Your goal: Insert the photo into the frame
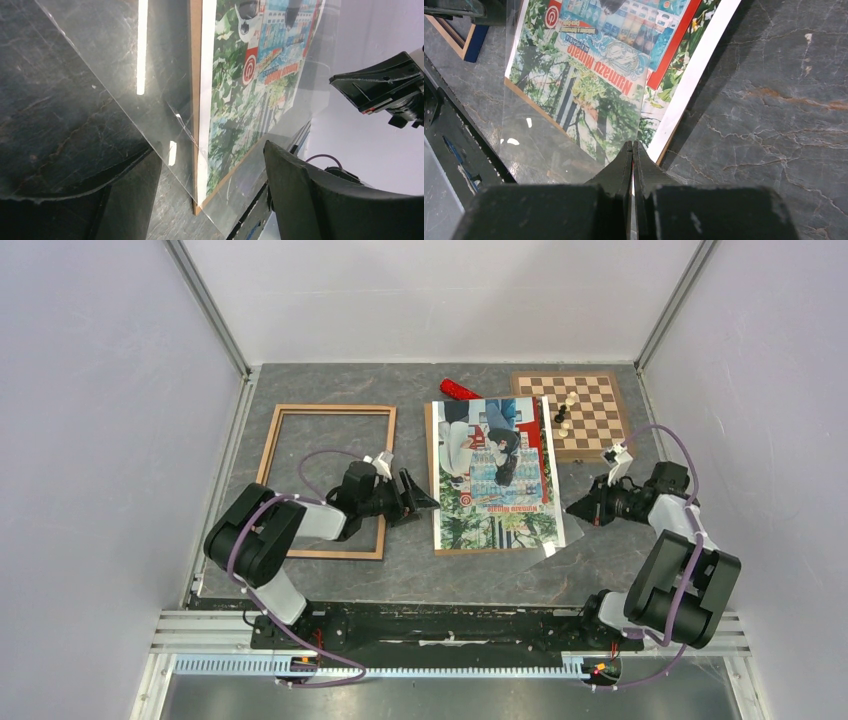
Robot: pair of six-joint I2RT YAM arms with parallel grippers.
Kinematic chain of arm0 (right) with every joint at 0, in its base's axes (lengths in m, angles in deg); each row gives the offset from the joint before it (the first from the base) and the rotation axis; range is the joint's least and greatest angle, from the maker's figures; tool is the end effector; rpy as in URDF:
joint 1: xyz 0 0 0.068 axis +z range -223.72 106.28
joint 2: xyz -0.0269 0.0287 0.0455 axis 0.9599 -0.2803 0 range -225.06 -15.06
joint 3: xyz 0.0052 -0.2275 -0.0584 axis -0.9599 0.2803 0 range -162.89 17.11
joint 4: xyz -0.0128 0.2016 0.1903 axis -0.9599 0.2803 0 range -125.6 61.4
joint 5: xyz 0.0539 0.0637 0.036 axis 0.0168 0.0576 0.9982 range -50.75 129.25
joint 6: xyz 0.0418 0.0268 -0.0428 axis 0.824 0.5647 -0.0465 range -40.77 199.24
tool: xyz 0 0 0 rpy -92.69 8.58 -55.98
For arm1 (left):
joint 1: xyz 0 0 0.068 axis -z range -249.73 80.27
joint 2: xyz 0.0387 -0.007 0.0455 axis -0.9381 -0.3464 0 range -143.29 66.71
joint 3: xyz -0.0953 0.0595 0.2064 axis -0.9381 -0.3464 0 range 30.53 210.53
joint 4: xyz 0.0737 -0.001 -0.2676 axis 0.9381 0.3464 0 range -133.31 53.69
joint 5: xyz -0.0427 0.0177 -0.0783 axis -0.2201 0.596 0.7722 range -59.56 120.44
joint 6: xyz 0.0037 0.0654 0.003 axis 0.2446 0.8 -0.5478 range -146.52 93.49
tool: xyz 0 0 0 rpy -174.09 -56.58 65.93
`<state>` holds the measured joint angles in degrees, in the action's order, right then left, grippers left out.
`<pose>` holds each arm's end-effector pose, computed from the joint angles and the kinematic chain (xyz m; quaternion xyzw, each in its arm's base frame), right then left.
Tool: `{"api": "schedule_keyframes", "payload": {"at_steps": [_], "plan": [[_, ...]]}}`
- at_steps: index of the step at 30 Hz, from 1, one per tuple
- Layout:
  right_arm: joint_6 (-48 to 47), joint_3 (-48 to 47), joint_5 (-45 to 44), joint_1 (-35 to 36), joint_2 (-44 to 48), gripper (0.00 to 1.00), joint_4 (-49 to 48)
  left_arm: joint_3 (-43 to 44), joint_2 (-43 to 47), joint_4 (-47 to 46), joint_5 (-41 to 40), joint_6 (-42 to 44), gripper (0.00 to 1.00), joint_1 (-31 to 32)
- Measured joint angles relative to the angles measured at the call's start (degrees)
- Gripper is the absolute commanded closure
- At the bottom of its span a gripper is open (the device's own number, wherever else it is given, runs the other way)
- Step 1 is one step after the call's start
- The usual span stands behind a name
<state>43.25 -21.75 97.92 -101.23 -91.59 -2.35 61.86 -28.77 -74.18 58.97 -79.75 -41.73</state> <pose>0.2374 -0.0739 0.1240 -0.1445 0.8514 0.3349 0.3770 0.2617 -0.1671 0.0620 -0.0721 0.8578 -0.4643 0.2083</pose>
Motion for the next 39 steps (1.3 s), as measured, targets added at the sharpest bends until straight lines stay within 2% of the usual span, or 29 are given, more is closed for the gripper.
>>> {"api": "schedule_keyframes", "payload": {"at_steps": [8, 13, 20, 32, 39], "plan": [[0.0, 1.9, -0.7, 0.0, 1.2, 1.00, -0.3, -2.8, 1.3, -1.4, 0.0, -1.0, 0.36, -0.3], [0.0, 2.0, -1.1, 0.0, 1.2, 1.00, -0.4, -3.6, 4.1, -1.0, 0.6, -1.0, 0.42, -2.2], [0.0, 2.0, -1.6, 0.0, 1.2, 1.00, -1.0, -3.7, 4.3, -4.6, 3.4, -1.4, 0.43, -3.9], [0.0, 2.2, -2.0, 0.0, 1.0, 1.00, -2.4, -3.0, -3.6, -16.9, 6.9, -3.7, 0.43, -3.8], [0.0, 2.2, -2.0, 0.0, 1.0, 1.00, -2.4, -1.0, -6.8, -22.6, 8.1, -6.1, 0.50, -2.4]]}}
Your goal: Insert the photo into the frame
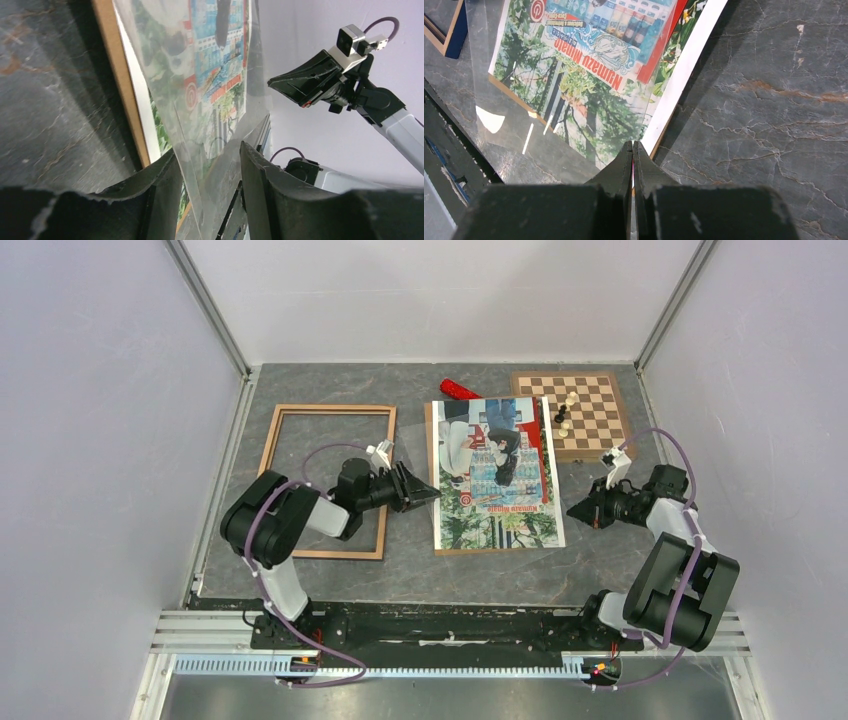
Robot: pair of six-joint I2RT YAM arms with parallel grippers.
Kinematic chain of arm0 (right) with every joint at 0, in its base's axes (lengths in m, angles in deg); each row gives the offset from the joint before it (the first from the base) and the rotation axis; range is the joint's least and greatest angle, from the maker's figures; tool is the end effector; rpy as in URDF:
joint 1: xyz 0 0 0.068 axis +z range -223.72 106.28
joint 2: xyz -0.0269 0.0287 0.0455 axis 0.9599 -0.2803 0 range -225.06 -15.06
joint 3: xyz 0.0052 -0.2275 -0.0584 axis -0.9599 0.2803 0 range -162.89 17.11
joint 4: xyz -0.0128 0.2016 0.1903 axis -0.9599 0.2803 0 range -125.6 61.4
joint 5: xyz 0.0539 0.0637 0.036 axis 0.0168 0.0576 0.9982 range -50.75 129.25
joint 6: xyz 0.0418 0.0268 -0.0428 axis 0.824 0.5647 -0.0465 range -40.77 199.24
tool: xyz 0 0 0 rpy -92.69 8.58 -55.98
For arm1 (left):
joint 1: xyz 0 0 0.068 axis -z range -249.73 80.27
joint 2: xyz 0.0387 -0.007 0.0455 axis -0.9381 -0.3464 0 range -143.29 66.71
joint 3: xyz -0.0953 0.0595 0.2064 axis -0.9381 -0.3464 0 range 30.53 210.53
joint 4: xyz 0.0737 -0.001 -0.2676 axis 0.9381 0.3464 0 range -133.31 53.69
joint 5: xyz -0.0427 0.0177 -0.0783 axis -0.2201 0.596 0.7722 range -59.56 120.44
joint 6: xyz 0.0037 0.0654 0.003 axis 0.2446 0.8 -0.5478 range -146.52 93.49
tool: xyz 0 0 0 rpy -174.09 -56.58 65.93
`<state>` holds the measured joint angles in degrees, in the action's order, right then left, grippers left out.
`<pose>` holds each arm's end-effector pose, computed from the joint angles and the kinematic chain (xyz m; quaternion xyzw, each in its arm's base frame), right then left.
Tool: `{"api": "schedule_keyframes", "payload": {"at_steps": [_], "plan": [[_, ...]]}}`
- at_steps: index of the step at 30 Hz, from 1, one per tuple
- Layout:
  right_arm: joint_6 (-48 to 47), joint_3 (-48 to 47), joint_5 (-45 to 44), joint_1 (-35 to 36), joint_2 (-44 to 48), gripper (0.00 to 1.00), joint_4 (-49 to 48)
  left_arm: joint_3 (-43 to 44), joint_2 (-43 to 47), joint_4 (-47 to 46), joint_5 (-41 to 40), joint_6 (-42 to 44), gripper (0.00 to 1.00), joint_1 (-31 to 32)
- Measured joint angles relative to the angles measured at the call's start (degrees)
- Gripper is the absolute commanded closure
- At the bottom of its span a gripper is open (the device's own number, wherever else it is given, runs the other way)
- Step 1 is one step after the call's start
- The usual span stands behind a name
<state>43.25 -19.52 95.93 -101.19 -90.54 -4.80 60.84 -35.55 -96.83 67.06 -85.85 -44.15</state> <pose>0.2337 -0.0729 0.1174 -0.1479 0.8577 0.3157 0.3779 0.2712 -0.1640 0.0660 -0.0478 0.7903 -0.5628 0.2375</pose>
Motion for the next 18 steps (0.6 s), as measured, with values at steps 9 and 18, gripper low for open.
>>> {"api": "schedule_keyframes", "payload": {"at_steps": [9, 18], "plan": [[0.0, 0.0, 0.0, 0.2, 0.0, 1.00, 0.0, 1.6, -2.6, -4.1, 1.1, -1.8, 0.72, 1.3], [-0.7, 0.0, 0.2, 0.2, 0.0, 0.74, 0.2, 3.8, -1.6, -0.1, 1.4, 0.2, 0.95, 1.3]]}}
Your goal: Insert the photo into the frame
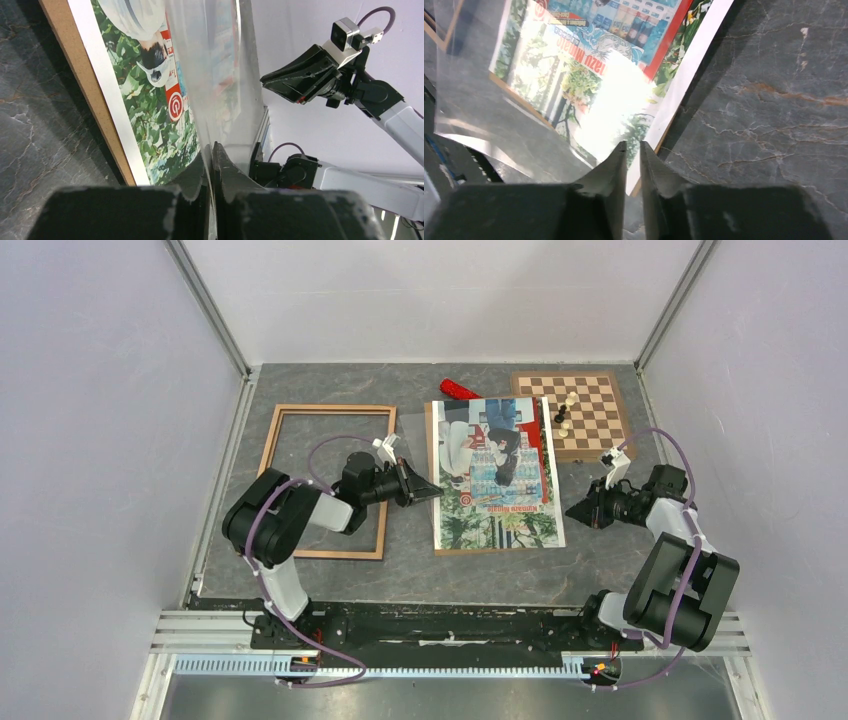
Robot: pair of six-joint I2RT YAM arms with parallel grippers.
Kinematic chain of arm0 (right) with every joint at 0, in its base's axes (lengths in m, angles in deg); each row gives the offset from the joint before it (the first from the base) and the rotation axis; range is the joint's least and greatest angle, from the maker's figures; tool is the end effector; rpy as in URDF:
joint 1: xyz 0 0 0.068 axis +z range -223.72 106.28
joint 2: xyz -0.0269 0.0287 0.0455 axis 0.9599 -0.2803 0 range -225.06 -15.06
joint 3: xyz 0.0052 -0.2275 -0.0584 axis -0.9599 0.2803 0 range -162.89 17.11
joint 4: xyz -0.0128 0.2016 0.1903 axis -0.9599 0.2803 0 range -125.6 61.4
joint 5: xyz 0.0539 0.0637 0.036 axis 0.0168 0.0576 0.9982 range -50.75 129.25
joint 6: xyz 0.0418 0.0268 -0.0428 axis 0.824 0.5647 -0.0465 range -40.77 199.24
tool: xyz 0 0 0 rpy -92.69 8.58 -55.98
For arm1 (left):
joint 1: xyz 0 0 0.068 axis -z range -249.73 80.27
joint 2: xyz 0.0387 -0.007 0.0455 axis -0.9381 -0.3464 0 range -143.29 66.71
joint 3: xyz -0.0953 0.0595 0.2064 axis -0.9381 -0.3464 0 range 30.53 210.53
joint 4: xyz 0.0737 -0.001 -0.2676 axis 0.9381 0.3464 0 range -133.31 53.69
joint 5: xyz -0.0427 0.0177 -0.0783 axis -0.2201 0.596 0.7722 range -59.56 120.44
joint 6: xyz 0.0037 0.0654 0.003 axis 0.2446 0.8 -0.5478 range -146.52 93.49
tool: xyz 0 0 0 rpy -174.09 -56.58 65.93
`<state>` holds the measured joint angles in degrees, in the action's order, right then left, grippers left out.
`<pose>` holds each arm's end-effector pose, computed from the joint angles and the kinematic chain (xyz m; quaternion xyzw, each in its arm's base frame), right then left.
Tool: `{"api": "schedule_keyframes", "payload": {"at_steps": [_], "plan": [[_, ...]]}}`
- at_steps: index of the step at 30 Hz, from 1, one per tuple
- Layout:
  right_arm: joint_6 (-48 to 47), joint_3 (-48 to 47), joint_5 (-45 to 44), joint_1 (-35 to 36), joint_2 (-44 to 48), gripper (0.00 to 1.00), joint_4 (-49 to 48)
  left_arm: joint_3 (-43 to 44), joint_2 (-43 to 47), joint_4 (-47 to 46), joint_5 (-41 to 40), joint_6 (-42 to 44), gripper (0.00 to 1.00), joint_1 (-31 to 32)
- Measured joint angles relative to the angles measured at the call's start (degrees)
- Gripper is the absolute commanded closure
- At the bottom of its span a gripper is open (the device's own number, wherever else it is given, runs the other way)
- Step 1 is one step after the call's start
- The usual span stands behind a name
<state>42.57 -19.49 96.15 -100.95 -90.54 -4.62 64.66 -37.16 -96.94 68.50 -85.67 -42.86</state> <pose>0.2336 -0.0716 0.1173 -0.1542 0.8559 0.3167 0.3786 0.2809 -0.1780 0.0747 -0.0218 0.7802 -0.5782 0.2377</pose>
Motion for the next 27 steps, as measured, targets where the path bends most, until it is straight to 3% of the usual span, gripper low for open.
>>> {"api": "schedule_keyframes", "payload": {"at_steps": [3, 4, 5, 15, 27], "plan": [[-0.1, 0.0, 0.2, 0.1, 0.0, 0.47, 0.3, 0.4, 1.2, 2.2, 0.1, 2.0, 0.98, 0.0], [0.1, 0.0, 0.2, 0.1, 0.0, 0.32, 0.3, 0.6, 1.6, 3.1, 0.1, 3.0, 0.98, 0.0], [0.0, 0.0, 0.2, 0.1, 0.0, 0.26, 0.4, 0.8, 2.1, 4.0, 0.1, 3.8, 0.98, 0.0], [0.2, -0.8, 1.6, 0.6, 1.3, 0.13, 0.4, 0.9, 7.1, 6.2, 5.1, 9.5, 0.98, -1.0], [7.2, -2.6, 4.2, 9.7, 1.5, 0.06, -6.8, -2.8, 13.7, -8.6, 15.4, 9.1, 0.98, -2.3]]}}
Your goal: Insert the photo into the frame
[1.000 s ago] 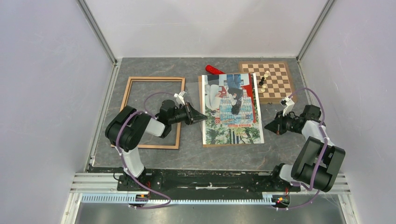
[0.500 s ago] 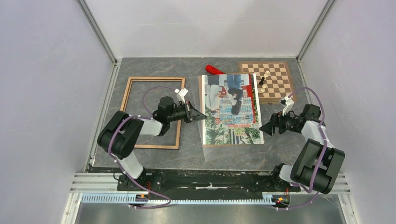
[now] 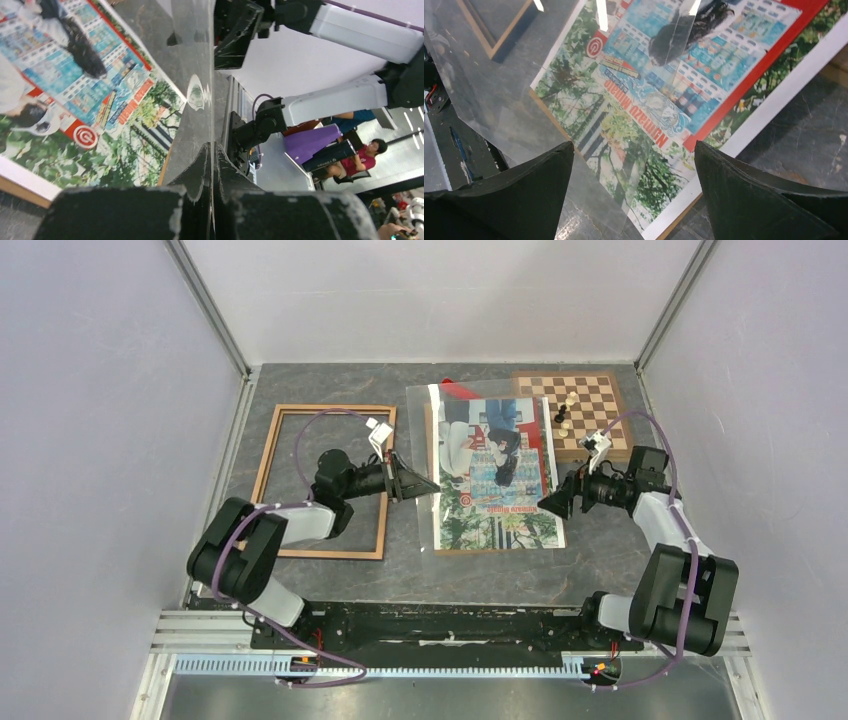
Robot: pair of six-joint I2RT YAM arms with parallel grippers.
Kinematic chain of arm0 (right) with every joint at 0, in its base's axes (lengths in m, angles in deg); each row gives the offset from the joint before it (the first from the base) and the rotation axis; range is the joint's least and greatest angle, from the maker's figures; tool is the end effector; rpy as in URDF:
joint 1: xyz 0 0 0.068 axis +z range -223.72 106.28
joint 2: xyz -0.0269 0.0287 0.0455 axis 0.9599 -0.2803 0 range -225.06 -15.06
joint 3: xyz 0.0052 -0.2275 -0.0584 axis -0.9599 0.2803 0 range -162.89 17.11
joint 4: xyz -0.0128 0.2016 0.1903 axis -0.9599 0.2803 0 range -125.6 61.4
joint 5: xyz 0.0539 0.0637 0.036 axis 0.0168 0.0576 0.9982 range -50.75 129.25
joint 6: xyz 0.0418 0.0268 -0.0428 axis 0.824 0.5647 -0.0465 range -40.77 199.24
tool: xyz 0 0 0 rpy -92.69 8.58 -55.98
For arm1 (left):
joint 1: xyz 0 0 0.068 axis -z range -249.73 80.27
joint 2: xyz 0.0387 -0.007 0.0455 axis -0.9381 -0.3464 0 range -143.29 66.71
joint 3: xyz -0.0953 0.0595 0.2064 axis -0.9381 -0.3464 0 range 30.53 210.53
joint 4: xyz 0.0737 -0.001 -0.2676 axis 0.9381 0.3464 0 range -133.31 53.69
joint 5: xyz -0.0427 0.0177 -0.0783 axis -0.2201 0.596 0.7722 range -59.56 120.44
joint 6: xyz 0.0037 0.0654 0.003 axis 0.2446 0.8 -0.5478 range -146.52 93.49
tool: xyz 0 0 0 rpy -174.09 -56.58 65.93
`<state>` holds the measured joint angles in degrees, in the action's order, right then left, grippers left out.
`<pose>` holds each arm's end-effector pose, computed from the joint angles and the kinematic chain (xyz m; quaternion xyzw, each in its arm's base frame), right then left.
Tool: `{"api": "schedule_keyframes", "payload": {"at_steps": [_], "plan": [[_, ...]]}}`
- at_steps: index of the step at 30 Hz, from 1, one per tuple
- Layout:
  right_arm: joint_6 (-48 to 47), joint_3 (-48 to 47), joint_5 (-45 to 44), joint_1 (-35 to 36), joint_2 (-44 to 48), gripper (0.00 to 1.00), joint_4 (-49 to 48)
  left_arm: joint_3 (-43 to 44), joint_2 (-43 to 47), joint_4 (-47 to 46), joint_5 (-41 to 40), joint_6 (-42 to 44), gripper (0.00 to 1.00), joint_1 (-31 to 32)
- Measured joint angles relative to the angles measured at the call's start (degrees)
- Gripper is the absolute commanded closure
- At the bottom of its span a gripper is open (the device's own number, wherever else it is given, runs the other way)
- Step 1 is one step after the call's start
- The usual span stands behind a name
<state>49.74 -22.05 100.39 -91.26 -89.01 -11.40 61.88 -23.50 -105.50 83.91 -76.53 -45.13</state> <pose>0.2599 -0.0347 0.1444 -0.2216 0.8110 0.3576 0.4065 0.2666 -0.1677 0.1510 0.1844 0.6698 -0.6393 0.3295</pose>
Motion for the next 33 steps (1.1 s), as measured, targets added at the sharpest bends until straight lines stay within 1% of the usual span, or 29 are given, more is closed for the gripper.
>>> {"api": "schedule_keyframes", "payload": {"at_steps": [7, 12, 18, 24, 26, 29, 30, 33], "plan": [[1.6, -0.9, 3.9, 1.4, 1.3, 0.05, -2.6, -0.9, 7.3, -1.0, 3.3, 1.2, 0.98, 0.0], [-1.4, -2.7, 8.2, 2.1, 1.2, 0.06, -0.7, -2.3, 8.3, -2.7, 5.4, 1.8, 0.98, 0.0], [-9.8, -7.3, 12.6, 3.2, 0.0, 0.10, 7.0, -3.9, 8.3, -7.2, 6.7, 1.7, 0.98, 0.0], [-15.8, -7.8, 15.2, 3.3, -1.5, 0.12, 12.9, -5.4, 8.3, -11.1, 6.9, 1.7, 0.98, 0.0], [-19.1, -8.2, 16.1, 3.4, -2.6, 0.13, 16.2, -5.6, 8.3, -11.9, 7.0, 1.7, 0.98, 0.0], [-27.8, -11.0, 17.0, 3.5, -5.6, 0.15, 25.3, -5.7, 8.3, -12.4, 7.0, 1.7, 0.98, 0.0], [-33.3, -13.0, 17.4, 3.6, -6.8, 0.16, 30.9, -5.8, 8.3, -12.5, 7.0, 1.7, 0.98, 0.0], [-40.4, -15.2, 18.2, 3.8, -10.2, 0.20, 37.2, -6.0, 8.2, -12.9, 7.0, 1.7, 0.98, 0.0]]}}
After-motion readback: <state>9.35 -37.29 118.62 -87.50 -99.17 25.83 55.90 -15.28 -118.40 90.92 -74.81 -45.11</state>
